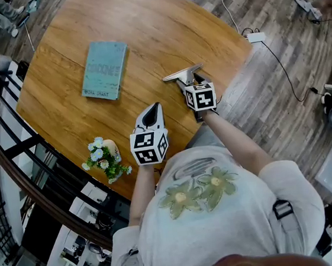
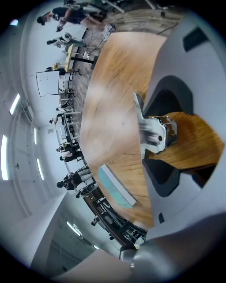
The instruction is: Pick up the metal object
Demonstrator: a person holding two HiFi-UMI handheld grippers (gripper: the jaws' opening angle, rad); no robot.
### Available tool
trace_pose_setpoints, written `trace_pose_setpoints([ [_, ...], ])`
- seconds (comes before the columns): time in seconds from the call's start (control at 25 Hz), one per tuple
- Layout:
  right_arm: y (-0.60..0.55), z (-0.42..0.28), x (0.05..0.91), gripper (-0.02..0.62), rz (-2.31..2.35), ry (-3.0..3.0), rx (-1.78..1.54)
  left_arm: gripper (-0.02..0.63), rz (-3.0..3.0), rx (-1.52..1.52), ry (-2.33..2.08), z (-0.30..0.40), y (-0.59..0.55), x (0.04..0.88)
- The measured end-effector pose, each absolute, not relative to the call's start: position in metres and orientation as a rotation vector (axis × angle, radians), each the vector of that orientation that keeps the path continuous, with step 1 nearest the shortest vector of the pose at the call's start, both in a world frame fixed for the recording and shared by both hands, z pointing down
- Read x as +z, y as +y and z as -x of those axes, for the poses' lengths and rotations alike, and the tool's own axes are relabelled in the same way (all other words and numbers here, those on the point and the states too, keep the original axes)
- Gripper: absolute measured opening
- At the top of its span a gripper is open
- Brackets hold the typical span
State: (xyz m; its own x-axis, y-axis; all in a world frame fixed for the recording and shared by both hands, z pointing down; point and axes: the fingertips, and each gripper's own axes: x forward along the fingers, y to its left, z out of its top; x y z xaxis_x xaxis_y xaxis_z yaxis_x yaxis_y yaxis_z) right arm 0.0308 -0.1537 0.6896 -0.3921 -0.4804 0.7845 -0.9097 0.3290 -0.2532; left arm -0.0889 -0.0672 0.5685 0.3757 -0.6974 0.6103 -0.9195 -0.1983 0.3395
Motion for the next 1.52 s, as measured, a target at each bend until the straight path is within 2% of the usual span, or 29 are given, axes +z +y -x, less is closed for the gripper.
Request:
trace_pose_setpoints([
  [1.52, -0.16, -0.032, 0.721, 0.293, -1.15, -1.959, 0.769, 0.015, -1.987, 0.42, -1.376, 0.084, -0.068, 0.565],
])
